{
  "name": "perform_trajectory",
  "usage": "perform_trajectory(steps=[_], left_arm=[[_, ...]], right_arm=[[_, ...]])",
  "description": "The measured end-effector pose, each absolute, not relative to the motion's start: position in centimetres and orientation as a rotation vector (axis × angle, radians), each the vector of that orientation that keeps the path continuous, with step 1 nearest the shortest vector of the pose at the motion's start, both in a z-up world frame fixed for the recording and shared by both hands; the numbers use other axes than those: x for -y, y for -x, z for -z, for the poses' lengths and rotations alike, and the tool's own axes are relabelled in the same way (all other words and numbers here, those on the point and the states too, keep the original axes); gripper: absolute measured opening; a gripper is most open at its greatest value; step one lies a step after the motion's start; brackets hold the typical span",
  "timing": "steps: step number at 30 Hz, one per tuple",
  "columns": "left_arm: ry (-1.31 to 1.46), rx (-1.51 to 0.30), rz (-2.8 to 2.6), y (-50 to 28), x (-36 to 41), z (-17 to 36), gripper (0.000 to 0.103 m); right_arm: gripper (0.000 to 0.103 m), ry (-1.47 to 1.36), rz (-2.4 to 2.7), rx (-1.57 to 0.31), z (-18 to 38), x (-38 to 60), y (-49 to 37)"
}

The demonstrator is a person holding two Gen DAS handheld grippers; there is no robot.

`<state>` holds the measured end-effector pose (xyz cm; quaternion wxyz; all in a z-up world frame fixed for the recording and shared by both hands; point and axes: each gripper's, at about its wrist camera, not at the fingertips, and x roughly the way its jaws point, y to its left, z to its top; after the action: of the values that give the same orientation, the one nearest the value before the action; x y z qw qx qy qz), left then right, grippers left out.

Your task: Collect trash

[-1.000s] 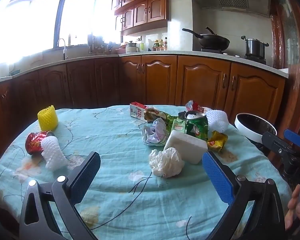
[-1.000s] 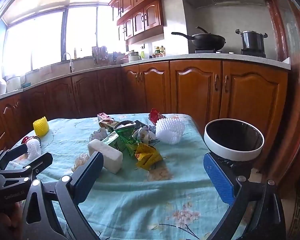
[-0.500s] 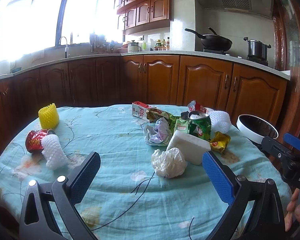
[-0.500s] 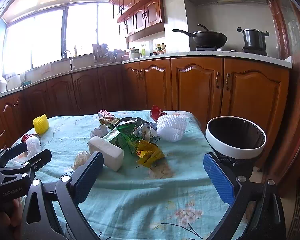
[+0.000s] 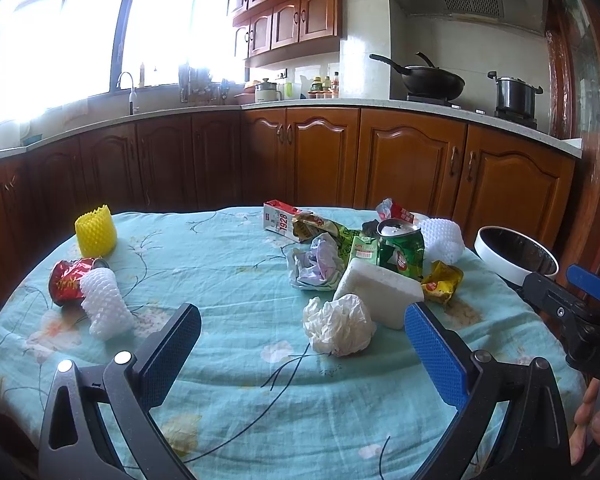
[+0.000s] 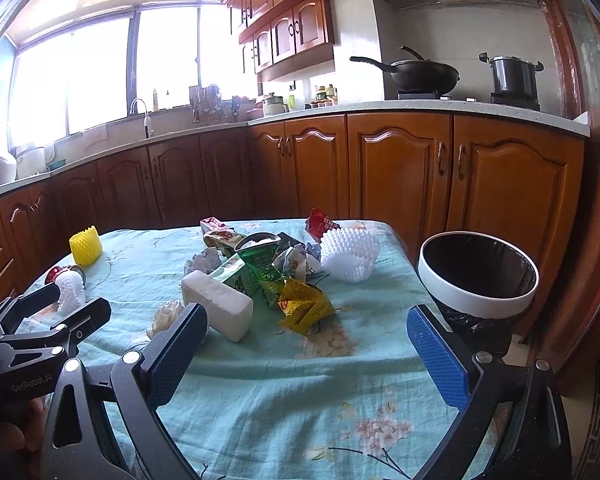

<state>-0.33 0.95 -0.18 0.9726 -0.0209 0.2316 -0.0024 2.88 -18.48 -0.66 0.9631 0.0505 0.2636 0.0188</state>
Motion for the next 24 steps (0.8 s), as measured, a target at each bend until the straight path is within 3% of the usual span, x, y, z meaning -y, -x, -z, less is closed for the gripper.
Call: perform_trajectory(steps=[24], left_arm=[[0.051, -0.487, 0.011, -0.60, -1.04, 0.95, 0.102]], right_arm=[[0.101, -0.124, -0.057, -0.561, 1.18, 18.64, -3.74]])
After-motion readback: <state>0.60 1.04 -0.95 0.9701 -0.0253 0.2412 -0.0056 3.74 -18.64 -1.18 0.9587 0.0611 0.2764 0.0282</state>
